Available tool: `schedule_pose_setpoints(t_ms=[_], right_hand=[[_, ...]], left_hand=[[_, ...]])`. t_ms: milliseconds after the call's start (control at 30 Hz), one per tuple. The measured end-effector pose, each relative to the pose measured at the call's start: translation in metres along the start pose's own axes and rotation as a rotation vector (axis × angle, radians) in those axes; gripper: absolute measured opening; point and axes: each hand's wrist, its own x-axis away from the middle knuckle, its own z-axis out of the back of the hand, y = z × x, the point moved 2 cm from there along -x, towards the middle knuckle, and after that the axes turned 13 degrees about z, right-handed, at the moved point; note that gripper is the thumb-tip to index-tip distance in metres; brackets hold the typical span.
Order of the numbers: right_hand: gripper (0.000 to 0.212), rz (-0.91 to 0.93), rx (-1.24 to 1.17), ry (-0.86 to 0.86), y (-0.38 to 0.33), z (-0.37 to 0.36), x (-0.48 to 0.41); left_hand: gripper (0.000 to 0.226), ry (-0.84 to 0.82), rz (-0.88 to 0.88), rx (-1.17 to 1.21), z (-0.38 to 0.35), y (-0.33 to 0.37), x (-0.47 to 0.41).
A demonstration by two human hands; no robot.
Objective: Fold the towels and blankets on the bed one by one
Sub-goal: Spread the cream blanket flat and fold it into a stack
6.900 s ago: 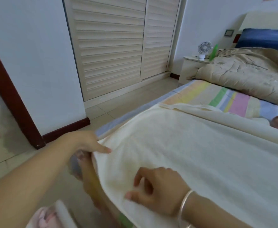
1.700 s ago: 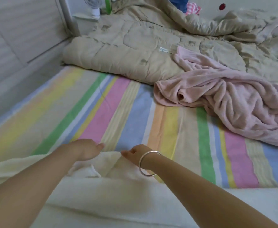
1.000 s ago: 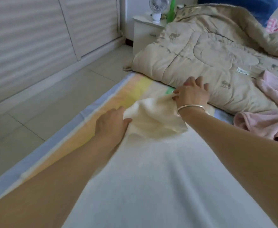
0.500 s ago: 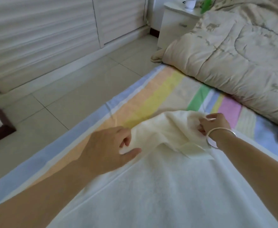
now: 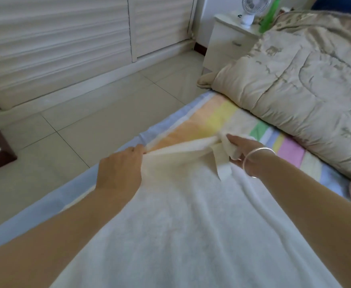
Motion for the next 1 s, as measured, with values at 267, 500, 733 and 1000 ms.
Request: schedule_pose_setpoints(t_ms=[267,500,733,1000], right_hand=[[0.041,-0.033,-0.185,-0.067,-0.019,-0.068,-0.058],[0.051,0.389,0.122,-0.124,-0.009,-0.088,-0.060],[0.055,0.734,1.248,-0.007,0.013,-0.129,0.015],[0.068,0.586,1.408,-0.410,0.100,-0.189,0.194]], left_hand=[[0.025,-0.179,0.121,0.056,-0.047,-0.013,-0.022],[0.025,-0.293,0.362,0.490,-0.071,-0.034,-0.045],[0.016,-0.331,0.454,0.805,-0.051,-0.053,-0.027],[0.031,-0.874,0.588,0.962,-0.001,-0.165,0.050]])
